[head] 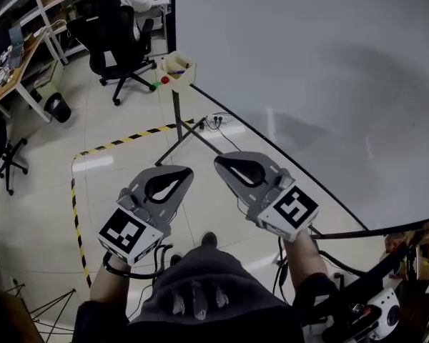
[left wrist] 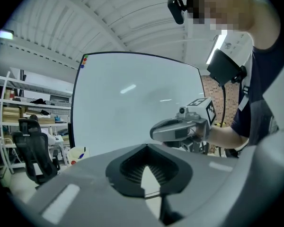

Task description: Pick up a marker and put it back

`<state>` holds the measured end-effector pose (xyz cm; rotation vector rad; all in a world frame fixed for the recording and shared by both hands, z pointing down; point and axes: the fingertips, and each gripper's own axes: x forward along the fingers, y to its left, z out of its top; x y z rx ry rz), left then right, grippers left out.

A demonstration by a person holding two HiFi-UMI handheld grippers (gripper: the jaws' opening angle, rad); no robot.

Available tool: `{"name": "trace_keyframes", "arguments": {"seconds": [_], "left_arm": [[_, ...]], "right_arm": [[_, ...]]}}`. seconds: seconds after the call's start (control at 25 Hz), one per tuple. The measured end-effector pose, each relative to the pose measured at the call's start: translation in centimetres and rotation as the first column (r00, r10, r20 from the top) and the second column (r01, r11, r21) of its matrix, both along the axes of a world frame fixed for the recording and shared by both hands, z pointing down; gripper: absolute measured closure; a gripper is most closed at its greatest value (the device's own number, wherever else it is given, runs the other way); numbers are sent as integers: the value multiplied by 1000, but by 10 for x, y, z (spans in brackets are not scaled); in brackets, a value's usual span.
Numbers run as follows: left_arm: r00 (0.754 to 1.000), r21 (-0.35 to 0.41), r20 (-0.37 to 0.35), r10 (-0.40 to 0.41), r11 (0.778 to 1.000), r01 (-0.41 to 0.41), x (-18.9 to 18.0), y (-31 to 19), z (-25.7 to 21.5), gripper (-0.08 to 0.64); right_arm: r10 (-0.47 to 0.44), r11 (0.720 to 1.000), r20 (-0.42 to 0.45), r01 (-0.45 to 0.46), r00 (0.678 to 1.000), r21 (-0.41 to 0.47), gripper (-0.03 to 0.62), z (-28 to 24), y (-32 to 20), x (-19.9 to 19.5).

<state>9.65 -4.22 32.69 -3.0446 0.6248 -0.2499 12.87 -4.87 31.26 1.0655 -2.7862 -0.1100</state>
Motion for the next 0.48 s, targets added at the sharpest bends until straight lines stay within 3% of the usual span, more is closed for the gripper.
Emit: {"name": "trace_keyframes", "arguments": {"seconds": [0.28,0.48], "left_arm": [[1000,-2,13,-18,1000,18,-64,42,9,554],[1000,-27,-22,-15,1000,15,-96,67,14,554]], "right_arm": [[0,1000,-10,0,1000,10,591,1,46,-61],[30,1000,-22,-31,999,-6,591,9,81,-90]]}}
